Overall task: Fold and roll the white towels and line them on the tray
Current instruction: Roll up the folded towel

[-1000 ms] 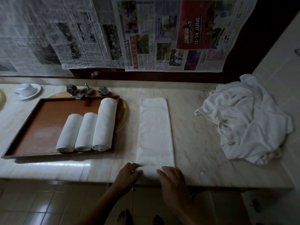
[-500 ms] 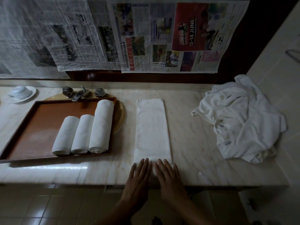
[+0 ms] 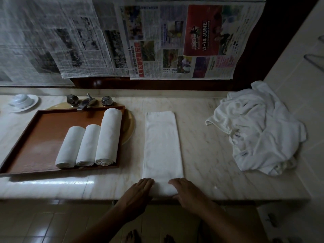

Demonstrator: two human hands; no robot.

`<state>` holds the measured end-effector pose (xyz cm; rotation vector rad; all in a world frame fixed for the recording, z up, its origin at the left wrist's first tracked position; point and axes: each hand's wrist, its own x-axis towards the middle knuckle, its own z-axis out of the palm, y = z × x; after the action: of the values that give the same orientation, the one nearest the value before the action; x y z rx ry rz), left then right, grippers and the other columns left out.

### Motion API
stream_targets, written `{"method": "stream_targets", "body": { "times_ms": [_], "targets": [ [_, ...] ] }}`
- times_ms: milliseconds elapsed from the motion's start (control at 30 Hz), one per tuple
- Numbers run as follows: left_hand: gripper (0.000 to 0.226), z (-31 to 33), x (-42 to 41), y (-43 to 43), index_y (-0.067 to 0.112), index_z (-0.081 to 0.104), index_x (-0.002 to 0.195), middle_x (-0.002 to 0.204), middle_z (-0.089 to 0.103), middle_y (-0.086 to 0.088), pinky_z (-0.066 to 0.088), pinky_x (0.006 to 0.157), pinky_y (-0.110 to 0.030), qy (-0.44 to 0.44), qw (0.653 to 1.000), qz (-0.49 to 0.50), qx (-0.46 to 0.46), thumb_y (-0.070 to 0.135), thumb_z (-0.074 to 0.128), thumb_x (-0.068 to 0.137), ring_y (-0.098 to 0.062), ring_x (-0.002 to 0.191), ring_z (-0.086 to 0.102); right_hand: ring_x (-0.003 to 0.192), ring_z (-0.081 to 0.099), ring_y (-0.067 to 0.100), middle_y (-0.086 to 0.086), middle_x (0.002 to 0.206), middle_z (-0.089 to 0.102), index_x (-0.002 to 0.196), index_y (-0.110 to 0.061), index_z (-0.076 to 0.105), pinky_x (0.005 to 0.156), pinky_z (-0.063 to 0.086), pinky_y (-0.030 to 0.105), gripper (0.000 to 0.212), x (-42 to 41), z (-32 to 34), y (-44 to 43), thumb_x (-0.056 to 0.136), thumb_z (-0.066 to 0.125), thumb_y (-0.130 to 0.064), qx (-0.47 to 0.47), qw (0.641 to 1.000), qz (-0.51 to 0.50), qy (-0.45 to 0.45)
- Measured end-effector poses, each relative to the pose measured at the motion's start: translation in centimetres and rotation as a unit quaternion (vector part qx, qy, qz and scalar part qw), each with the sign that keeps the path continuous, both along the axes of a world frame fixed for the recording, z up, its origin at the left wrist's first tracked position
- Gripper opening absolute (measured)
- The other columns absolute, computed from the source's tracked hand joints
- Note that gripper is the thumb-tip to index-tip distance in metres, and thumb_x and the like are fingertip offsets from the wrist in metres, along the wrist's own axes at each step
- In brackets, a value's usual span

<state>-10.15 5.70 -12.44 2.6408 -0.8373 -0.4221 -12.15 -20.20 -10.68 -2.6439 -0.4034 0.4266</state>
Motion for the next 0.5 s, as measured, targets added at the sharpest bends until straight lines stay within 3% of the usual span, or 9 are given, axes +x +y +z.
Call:
{"method": "stream_targets", "body": {
  "times_ms": [167, 367, 500],
  "targets": [
    [0.036, 0.3, -0.5, 1.1, 0.025, 0.052, 0.124, 0.124, 0.047, 0.015, 0.045, 0.083, -0.025, 0.041, 0.996, 0.022, -0.07, 0.034, 0.047, 0.09, -0.006, 0.101, 0.052, 0.13, 0.046, 0.01, -0.008, 0.141, 0.047, 0.143, -0.029, 0.051, 0.108, 0.037, 0.023, 0.05, 0.2, 0.1, -1.3, 0.096, 0.064, -0.039, 0.056, 0.997, 0.009, 0.057],
    [0.038, 0.5, -0.2, 1.6, 0.045, 0.048, 0.122, 0.119, 0.054, 0.019, 0.047, 0.089, -0.023, 0.078, 0.98, 0.124, -0.138, 0.06, 0.057, 0.088, 0.0, 0.106, 0.053, 0.114, 0.055, 0.004, -0.016, 0.13, 0.058, 0.127, -0.038, 0.051, 0.096, 0.046, 0.025, 0.035, 0.7, 0.5, -1.5, 0.095, 0.062, -0.047, 0.102, 0.989, -0.048, 0.096],
    [0.026, 1.2, 0.1, 1.2, 0.031, 0.048, 0.106, 0.1, 0.06, 0.011, 0.045, 0.071, -0.014, 0.114, 0.96, 0.19, -0.169, 0.035, 0.071, 0.094, 0.002, 0.087, 0.058, 0.11, 0.055, 0.005, -0.013, 0.125, 0.058, 0.123, -0.035, 0.058, 0.096, 0.048, 0.028, 0.027, 0.7, 0.1, -1.2, 0.098, 0.06, -0.045, 0.115, 0.986, -0.083, 0.09]
  ]
}}
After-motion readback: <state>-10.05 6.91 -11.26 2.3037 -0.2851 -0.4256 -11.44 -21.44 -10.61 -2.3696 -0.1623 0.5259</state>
